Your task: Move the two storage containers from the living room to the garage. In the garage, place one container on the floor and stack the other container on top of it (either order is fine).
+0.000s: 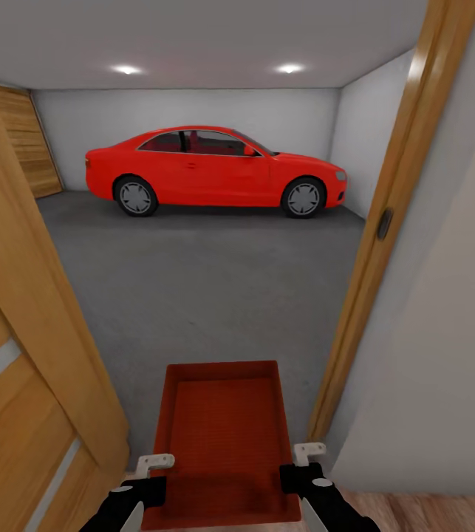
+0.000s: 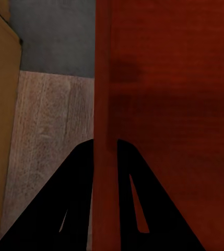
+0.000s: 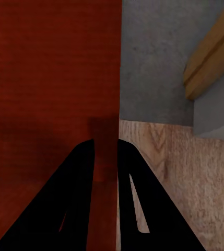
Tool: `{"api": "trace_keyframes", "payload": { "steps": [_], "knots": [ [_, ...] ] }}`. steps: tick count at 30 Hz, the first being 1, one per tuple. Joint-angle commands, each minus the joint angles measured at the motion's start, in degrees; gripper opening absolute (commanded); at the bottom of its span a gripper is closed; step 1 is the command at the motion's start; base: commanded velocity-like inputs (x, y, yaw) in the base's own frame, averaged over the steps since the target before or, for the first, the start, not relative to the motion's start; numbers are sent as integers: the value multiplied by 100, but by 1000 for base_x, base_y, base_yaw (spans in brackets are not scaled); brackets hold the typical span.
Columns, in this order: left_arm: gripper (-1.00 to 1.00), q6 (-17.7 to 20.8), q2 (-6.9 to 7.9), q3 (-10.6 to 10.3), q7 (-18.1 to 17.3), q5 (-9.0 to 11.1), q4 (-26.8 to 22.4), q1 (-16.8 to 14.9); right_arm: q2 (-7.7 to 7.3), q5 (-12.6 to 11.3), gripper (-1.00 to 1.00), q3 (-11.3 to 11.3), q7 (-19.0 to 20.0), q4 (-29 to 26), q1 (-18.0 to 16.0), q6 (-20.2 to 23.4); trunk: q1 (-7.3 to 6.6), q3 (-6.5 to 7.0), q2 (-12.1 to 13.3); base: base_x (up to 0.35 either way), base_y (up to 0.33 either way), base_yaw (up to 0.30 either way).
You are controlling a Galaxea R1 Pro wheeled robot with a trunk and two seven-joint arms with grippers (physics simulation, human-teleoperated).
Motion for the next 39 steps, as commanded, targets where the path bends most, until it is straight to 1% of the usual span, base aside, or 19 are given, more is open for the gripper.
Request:
{"api": "trace_keyframes", "payload": {
  "steps": [1,10,25,39],
  "knots": [
    [-100,-6,6,-51,54,139,-202,-5,-4,-112,-100,48,-29,-1,0,23,1,-6,-3,84,81,-2],
    [-100,-3,6,-51,53,140,-202,-5,-4,-112,-100,48,-29,-1,0,23,1,-6,-3,71,23,0],
    [-100,-5,6,-51,54,139,-202,-5,-4,-112,-100,48,-29,-1,0,23,1,-6,-3,282,1,0],
    [-100,-3,6,-51,54,138,-202,-5,-4,-112,-100,48,-29,-1,0,23,1,-6,-3,51,3,0]
  ]
}}
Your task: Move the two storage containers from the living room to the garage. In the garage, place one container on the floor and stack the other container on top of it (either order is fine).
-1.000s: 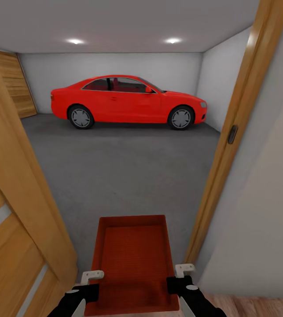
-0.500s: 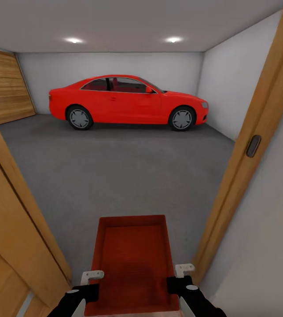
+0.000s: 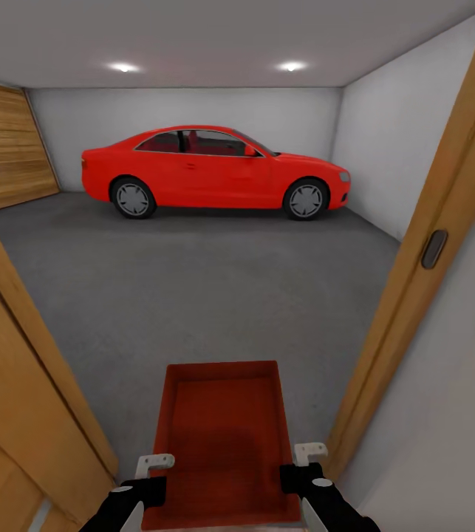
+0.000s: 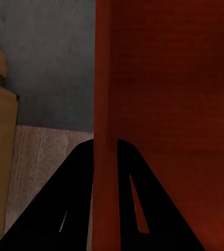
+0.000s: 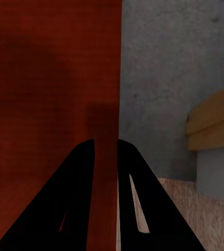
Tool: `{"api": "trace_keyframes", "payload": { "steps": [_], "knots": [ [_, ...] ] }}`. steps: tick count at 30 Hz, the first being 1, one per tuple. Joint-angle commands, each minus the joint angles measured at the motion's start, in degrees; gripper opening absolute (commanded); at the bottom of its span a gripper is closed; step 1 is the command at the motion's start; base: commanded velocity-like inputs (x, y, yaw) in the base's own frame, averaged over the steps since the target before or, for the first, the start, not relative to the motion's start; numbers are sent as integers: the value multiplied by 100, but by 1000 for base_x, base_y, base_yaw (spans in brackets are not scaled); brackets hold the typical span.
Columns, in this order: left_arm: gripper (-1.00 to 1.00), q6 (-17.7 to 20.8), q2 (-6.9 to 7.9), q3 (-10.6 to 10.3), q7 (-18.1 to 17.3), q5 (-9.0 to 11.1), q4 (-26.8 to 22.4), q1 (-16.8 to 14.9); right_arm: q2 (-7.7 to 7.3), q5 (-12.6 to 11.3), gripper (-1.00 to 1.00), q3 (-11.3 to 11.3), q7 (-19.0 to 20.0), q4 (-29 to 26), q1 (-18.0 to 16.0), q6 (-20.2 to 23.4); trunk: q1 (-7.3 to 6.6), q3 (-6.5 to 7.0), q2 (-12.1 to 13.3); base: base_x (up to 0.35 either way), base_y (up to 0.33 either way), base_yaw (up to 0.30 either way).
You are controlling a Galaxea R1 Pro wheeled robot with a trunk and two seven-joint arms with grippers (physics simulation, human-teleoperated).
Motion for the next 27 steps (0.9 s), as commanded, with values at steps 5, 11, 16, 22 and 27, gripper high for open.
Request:
{"api": "trace_keyframes", "payload": {
  "steps": [5,11,16,22,27],
  "knots": [
    [-100,-1,6,-51,56,138,-203,-5,-4,-111,-100,49,-28,-1,0,22,1,-6,-3,197,76,0],
    [-100,-4,6,-51,57,140,-203,-5,-4,-111,-100,49,-28,-1,0,22,1,-6,-3,138,70,0],
    [-100,-2,6,-51,54,139,-203,-5,-4,-111,-100,49,-28,-1,0,22,1,-6,-3,27,9,0],
    [-100,-1,6,-51,55,138,-203,-5,-4,-111,-100,49,-28,-1,0,22,1,-6,-3,202,2,0],
    [-100,-2,6,-51,54,137,-203,-5,-4,-111,-100,49,-28,-1,0,22,1,-6,-3,300,0,0]
  ]
}}
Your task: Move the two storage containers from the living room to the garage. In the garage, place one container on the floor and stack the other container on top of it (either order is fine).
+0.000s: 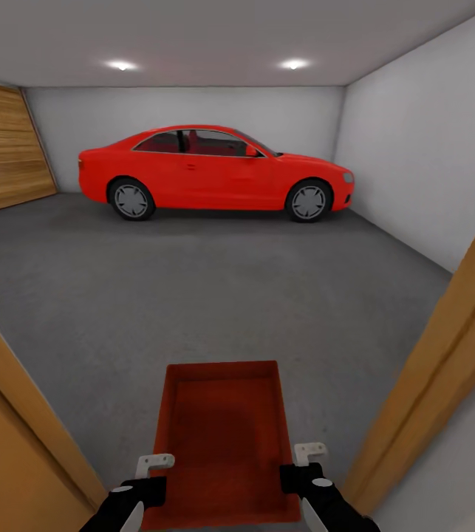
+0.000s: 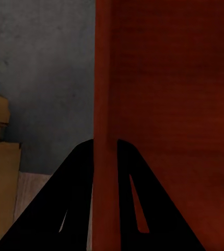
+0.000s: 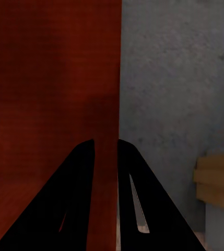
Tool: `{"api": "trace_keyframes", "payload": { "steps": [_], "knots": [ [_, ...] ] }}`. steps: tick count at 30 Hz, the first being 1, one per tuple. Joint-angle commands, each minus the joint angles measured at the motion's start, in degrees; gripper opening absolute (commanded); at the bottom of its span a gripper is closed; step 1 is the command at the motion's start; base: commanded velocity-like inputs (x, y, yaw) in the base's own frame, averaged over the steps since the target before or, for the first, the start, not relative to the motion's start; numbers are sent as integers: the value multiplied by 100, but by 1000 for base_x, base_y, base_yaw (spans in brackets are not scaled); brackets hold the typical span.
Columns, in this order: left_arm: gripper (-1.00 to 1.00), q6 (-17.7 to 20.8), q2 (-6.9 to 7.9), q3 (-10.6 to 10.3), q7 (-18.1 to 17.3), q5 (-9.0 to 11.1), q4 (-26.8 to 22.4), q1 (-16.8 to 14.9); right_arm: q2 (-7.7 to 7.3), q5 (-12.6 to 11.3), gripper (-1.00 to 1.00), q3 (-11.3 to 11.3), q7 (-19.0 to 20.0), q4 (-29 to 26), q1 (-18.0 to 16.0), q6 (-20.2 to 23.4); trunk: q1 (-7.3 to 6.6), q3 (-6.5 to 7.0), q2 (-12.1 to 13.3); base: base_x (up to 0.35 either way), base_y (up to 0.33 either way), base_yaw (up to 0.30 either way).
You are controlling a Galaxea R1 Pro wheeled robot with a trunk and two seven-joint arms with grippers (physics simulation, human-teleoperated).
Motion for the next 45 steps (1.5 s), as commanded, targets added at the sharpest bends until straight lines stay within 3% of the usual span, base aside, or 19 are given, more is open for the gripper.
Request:
{"api": "trace_keyframes", "payload": {
  "steps": [1,12,27,45],
  "knots": [
    [-100,-1,6,-52,57,141,-202,-5,-4,-112,-100,50,-28,0,0,22,2,-6,-3,188,0,0],
    [-100,-3,6,-52,56,141,-202,-5,-4,-112,-100,50,-28,0,0,22,2,-6,-3,66,0,0],
    [-100,-1,6,-52,59,141,-202,-5,-4,-112,-100,50,-28,0,0,22,2,-6,-3,273,0,0],
    [-100,-5,6,-52,59,144,-203,-5,-4,-112,-100,50,-28,0,0,22,2,-6,-3,12,0,0]
  ]
}}
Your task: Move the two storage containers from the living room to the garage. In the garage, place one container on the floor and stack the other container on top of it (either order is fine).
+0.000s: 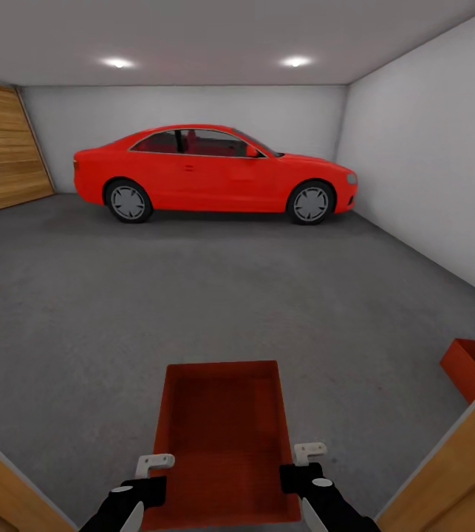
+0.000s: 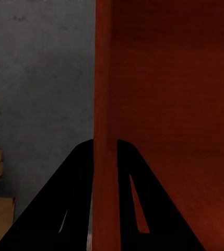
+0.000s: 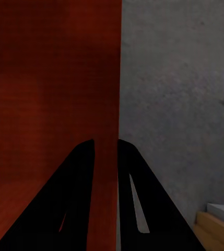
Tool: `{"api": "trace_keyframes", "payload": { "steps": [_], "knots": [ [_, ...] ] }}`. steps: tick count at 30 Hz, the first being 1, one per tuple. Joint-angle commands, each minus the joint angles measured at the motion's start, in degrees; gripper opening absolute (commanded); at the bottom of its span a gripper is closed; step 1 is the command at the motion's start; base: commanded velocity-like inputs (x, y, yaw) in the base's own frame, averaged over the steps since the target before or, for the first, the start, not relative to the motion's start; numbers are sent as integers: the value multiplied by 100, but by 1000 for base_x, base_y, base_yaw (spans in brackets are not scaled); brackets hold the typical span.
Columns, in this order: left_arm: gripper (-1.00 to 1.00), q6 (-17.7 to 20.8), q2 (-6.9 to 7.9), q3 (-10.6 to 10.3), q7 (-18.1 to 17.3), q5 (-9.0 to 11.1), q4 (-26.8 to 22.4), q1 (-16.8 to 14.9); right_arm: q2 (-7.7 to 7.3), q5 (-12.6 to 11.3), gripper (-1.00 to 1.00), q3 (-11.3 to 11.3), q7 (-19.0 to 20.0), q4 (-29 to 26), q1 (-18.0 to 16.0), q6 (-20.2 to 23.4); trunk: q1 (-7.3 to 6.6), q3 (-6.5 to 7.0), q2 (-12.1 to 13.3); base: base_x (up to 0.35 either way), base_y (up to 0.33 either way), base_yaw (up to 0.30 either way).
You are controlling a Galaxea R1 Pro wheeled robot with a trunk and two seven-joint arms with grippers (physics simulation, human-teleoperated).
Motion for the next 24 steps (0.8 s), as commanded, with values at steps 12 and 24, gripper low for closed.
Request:
{"api": "trace_keyframes", "payload": {
  "steps": [12,24],
  "knots": [
    [-100,-3,6,-48,54,133,-207,-5,-4,-113,-100,49,-28,-1,0,22,-1,-6,-3,-2,26,0],
    [-100,0,6,-48,50,133,-206,-5,-4,-113,-100,49,-28,-1,0,22,-1,-6,-3,20,35,0]
  ]
}}
